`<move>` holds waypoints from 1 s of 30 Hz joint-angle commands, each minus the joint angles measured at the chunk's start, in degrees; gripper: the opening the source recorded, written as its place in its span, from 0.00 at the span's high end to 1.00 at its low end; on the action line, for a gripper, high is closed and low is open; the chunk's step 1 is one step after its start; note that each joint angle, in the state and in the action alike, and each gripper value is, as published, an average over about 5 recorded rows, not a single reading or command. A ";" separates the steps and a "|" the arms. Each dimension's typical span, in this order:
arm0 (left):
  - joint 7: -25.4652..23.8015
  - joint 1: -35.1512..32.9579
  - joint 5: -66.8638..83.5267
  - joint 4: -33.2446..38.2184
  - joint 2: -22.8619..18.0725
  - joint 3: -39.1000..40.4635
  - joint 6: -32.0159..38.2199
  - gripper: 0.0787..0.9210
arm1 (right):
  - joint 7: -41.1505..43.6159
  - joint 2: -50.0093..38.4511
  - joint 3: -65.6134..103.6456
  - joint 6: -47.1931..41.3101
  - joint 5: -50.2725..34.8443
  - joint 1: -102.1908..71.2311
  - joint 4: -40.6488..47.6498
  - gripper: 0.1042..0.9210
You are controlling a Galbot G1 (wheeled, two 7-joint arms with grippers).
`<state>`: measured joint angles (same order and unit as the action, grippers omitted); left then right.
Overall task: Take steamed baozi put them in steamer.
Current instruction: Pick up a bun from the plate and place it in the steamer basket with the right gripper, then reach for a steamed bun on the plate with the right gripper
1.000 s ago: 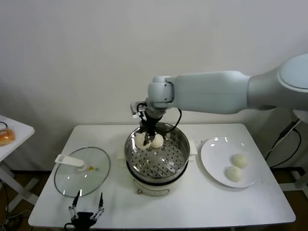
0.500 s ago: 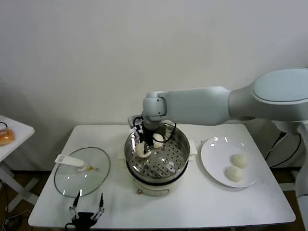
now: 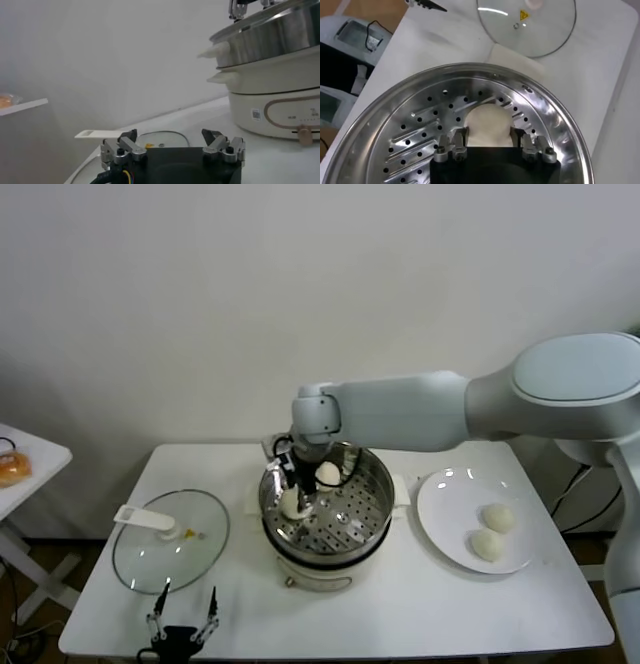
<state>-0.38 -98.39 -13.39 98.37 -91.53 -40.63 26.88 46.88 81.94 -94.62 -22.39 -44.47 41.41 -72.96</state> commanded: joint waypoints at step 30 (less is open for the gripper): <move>0.28 -0.78 -1.23 0.87 -0.91 0.19 0.35 0.12 | 13.72 -44.99 -11.03 12.36 20.83 8.99 -10.55 0.12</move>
<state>-0.13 -99.06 -14.47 99.22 -92.16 -40.47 27.18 57.57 50.26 -103.01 -13.47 -32.56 51.55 -82.11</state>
